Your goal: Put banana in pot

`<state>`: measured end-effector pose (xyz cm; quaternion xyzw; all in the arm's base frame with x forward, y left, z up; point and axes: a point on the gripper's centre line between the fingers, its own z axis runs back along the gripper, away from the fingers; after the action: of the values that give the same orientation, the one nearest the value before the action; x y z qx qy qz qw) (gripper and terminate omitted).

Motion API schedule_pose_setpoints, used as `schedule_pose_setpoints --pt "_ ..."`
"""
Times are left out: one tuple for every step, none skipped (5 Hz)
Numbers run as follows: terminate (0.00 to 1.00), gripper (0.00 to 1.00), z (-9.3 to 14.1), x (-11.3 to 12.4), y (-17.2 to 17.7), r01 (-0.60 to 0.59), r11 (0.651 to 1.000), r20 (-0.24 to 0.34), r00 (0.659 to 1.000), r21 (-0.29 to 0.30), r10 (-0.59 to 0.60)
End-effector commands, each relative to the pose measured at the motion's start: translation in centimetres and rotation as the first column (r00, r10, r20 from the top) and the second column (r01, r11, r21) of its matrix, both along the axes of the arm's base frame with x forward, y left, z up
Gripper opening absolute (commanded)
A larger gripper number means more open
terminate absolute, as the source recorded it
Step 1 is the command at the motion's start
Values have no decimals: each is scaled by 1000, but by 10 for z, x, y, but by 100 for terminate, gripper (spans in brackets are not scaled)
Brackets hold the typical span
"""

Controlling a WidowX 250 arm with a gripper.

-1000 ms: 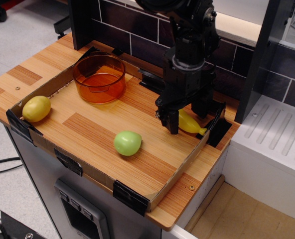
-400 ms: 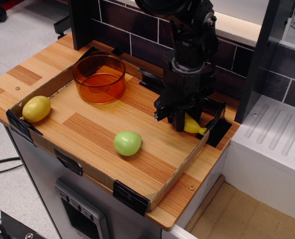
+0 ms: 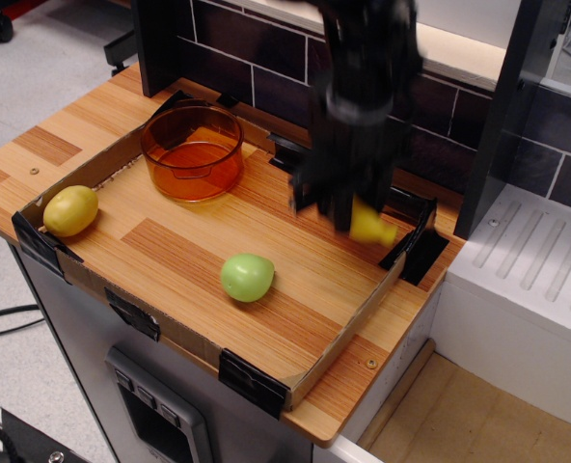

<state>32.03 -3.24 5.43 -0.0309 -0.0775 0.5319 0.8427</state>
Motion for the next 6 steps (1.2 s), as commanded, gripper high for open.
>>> schedule_pose_setpoints --pt "0 0 60 11 57 -167 986 98 981 -12 167" --pt "0 0 59 11 94 -275 961 46 960 -16 275" --pt "0 0 51 13 120 -315 949 6 949 -27 316" --pt "0 0 43 18 142 -352 936 -12 936 -28 352" --pt "0 0 36 25 155 -380 925 -25 925 -5 380" --pt "0 0 17 29 159 -364 931 -96 926 26 365"
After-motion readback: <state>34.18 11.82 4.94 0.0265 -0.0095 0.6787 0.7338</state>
